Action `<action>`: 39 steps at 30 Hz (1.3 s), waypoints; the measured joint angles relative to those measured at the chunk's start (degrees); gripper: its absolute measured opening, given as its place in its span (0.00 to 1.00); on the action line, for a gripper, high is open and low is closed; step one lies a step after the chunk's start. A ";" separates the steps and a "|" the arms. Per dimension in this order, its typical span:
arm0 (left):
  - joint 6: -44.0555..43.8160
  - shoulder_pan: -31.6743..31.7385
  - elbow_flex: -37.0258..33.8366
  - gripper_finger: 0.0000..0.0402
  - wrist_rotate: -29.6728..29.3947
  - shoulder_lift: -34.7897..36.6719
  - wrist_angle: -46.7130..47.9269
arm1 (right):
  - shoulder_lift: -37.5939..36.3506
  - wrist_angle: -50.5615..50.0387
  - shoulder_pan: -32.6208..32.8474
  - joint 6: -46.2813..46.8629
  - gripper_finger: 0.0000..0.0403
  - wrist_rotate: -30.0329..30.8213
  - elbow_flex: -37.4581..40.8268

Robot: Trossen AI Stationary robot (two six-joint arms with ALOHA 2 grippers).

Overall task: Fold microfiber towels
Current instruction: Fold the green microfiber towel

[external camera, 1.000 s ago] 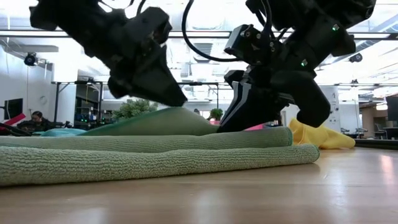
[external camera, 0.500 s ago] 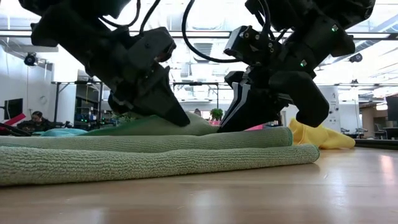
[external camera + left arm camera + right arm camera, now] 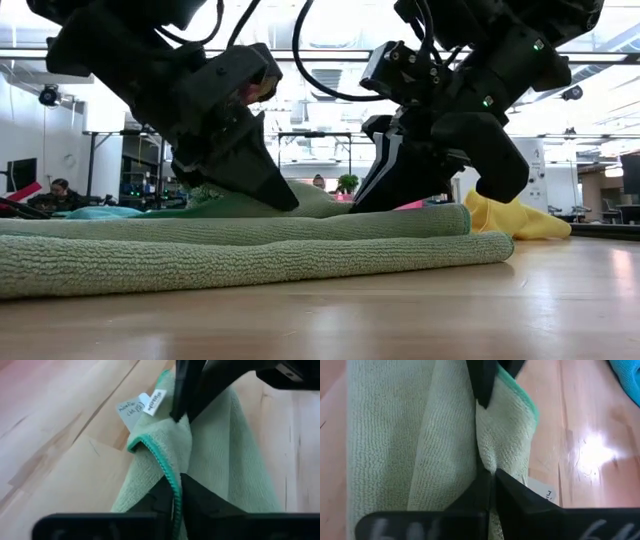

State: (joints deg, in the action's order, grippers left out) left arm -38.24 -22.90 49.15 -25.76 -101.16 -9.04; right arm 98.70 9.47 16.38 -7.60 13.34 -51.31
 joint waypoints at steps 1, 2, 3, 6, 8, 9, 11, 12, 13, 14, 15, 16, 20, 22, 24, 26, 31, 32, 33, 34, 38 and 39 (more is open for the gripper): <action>0.02 -0.08 0.00 0.02 0.09 0.00 0.04 | 0.00 0.02 0.00 0.35 0.05 0.00 0.00; 0.05 -0.15 0.00 0.01 0.28 0.00 0.03 | 0.00 0.04 0.00 0.60 0.07 0.00 0.00; 0.10 -0.30 0.00 0.01 0.28 0.00 0.01 | 0.00 0.04 -0.01 0.95 0.09 0.00 0.00; 1.94 -0.97 0.00 0.00 0.28 0.00 0.00 | -0.21 -0.01 -0.05 2.11 0.17 0.02 0.00; 4.28 -1.80 0.00 0.00 0.37 0.00 -0.20 | -0.75 -0.09 -0.16 2.84 0.23 0.02 0.00; 5.41 -2.23 0.00 0.00 0.46 0.00 -0.28 | -1.20 -0.24 -0.18 3.17 0.27 0.02 0.00; 6.96 -2.87 0.00 0.00 0.59 0.00 -0.43 | -2.22 -0.72 -0.26 3.30 0.34 0.00 0.00; 7.26 -3.09 0.00 0.00 0.68 0.00 -0.55 | -2.77 -0.66 -0.28 3.57 0.37 -0.02 0.00; 7.34 -3.18 0.00 0.00 0.68 0.00 -0.55 | -3.13 -0.60 -0.28 3.79 0.40 -0.01 0.00; 7.34 -3.17 0.00 0.00 0.66 0.00 -0.51 | -3.54 -0.60 -0.30 4.06 0.43 -0.06 0.00; 7.33 -3.17 0.00 0.00 0.66 0.00 -0.52 | -3.83 -0.60 -0.40 4.44 0.46 -0.21 0.00; 7.32 -3.17 0.00 0.00 0.66 0.00 -0.52 | -3.91 -0.37 -0.50 5.04 0.48 -0.40 0.00; 9.29 -3.19 0.00 0.00 0.93 0.00 -1.06 | -3.93 0.02 -2.27 8.48 0.55 -5.44 -0.02; 11.60 -3.29 0.00 0.00 1.87 0.00 -2.06 | -3.89 0.26 -3.84 10.98 0.57 -9.19 -0.02; 14.14 -3.47 0.00 0.00 3.25 0.00 -3.21 | -3.83 0.21 -5.77 13.36 0.58 -12.97 -0.02; 16.64 -3.70 0.00 0.00 4.56 0.00 -3.61 | -3.70 0.21 -7.88 15.28 0.59 -17.79 -0.02; 19.15 -4.22 0.00 0.00 4.77 0.00 -3.56 | -2.63 -0.29 -12.70 18.45 0.59 -27.48 -0.02; 19.10 -4.24 0.00 0.00 4.79 0.00 -3.56 | -2.49 -0.86 -13.34 18.71 0.59 -27.67 -0.02; 19.10 -4.24 0.00 0.00 4.77 0.00 -3.65 | -2.24 -1.14 -13.84 18.86 0.58 -27.77 -0.02; 19.10 -4.32 0.00 0.00 4.79 0.00 -3.76 | -2.03 -1.27 -14.19 19.00 0.58 -27.88 -0.02; 19.10 -4.33 0.00 0.00 4.79 0.00 -3.93 | -0.05 -0.49 -14.45 18.80 0.57 -30.89 -0.02; 19.09 -4.33 0.00 0.00 4.79 0.00 -4.02 | 0.66 0.58 -14.41 18.86 0.57 -32.30 -0.02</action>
State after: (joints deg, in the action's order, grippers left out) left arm -19.15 -27.22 49.15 -20.97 -101.16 -13.06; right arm 99.36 10.05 1.98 11.26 -18.96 -51.33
